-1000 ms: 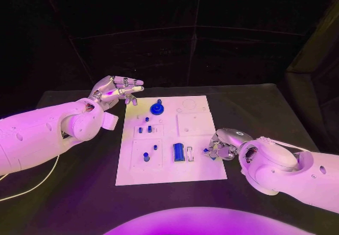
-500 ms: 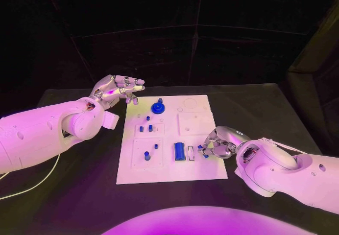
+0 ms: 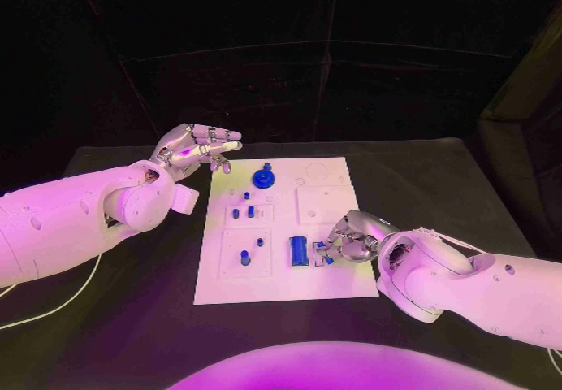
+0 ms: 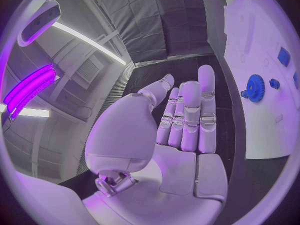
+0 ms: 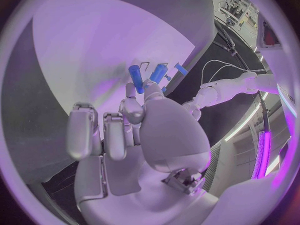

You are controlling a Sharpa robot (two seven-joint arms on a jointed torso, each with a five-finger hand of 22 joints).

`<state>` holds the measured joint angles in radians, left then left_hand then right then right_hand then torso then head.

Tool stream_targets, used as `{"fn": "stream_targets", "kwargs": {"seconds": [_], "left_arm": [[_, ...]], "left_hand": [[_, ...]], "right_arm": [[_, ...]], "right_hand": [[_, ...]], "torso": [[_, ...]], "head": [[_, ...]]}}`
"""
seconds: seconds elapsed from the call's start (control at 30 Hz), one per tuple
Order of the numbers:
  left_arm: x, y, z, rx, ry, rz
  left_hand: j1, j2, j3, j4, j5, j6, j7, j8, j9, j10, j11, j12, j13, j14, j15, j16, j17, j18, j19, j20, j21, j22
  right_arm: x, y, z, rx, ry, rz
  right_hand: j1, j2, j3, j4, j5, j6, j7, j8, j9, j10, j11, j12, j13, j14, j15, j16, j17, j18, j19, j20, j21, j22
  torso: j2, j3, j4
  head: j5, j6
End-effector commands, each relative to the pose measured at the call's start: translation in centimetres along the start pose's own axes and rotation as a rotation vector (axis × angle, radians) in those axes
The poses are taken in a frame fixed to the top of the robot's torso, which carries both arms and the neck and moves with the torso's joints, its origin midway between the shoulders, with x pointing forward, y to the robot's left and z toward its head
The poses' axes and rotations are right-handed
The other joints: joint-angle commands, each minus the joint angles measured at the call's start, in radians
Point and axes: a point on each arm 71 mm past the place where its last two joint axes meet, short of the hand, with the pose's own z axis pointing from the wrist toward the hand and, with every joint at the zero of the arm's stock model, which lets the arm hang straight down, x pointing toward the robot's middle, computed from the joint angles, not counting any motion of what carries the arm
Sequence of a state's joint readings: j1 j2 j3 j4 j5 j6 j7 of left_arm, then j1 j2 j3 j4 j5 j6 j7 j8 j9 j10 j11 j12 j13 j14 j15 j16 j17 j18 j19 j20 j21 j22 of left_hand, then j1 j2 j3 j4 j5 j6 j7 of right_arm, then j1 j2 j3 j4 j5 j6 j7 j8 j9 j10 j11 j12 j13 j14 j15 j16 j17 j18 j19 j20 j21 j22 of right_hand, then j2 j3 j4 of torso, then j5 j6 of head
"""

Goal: Assemble the parts on the task board

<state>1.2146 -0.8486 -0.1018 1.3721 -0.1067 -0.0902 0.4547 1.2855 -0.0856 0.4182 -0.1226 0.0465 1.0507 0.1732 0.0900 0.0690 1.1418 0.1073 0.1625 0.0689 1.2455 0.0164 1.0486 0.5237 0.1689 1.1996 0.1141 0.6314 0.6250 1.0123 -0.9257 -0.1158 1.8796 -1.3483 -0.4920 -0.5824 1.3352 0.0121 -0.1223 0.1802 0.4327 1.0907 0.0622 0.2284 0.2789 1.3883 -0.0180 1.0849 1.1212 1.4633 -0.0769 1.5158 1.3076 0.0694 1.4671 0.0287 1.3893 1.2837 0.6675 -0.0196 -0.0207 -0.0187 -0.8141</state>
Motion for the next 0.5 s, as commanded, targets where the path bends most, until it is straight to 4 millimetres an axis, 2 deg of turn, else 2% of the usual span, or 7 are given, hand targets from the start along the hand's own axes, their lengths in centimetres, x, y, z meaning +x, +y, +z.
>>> {"fn": "stream_targets", "kwargs": {"seconds": [0.03, 0.3, 0.5], "left_arm": [[0.13, -0.11, 0.02, 0.002, 0.012, -0.01], [0.19, -0.12, 0.01, 0.001, 0.014, -0.011], [0.2, -0.11, 0.01, -0.001, 0.016, -0.011]], "left_hand": [[0.002, 0.01, -0.006, 0.001, 0.002, -0.001, 0.006, -0.001, -0.001, -0.007, -0.002, 0.005, -0.001, -0.005, 0.0, -0.005, -0.002, 0.013, -0.005, 0.0, -0.004, -0.001], [0.004, 0.011, -0.007, 0.0, 0.002, -0.002, 0.007, -0.002, -0.002, -0.009, -0.002, 0.005, -0.001, -0.006, 0.0, -0.006, -0.004, 0.013, -0.005, 0.0, -0.006, -0.002], [0.004, 0.011, -0.007, 0.0, 0.002, -0.002, 0.007, -0.002, -0.002, -0.009, -0.002, 0.005, -0.001, -0.006, 0.0, -0.006, -0.004, 0.013, -0.005, 0.0, -0.006, -0.002]], "right_arm": [[0.21, 0.21, 0.17, 0.007, 0.017, 0.015], [0.49, 0.54, 0.52, 0.011, 0.023, 0.012], [0.69, 0.5, 0.63, 0.019, 0.047, -0.01]], "right_hand": [[-0.012, 0.003, 0.002, 0.009, 0.004, 0.008, 0.002, -0.003, 0.002, 0.007, 0.001, 0.002, 0.0, 0.088, -0.008, 0.003, 0.165, -0.008, 0.016, -0.008, 0.006, 0.002], [-0.015, 0.005, 0.004, 0.013, 0.007, 0.01, 0.001, -0.004, 0.002, 0.008, 0.001, 0.001, -0.001, 0.088, -0.008, 0.004, 0.166, -0.008, 0.017, -0.009, 0.006, 0.003], [-0.034, 0.008, 0.003, 0.034, 0.008, 0.025, -0.004, 0.001, 0.007, 0.01, -0.002, -0.003, -0.005, 0.088, -0.01, 0.004, 0.166, -0.009, 0.018, -0.01, 0.007, 0.004]], "torso": [[0.0, 0.0008, -0.0009], [-0.001, 0.0007, -0.002], [-0.002, 0.0002, -0.0011]], "head": [[0.004, -0.002], [0.005, -0.005], [0.006, -0.006]]}}
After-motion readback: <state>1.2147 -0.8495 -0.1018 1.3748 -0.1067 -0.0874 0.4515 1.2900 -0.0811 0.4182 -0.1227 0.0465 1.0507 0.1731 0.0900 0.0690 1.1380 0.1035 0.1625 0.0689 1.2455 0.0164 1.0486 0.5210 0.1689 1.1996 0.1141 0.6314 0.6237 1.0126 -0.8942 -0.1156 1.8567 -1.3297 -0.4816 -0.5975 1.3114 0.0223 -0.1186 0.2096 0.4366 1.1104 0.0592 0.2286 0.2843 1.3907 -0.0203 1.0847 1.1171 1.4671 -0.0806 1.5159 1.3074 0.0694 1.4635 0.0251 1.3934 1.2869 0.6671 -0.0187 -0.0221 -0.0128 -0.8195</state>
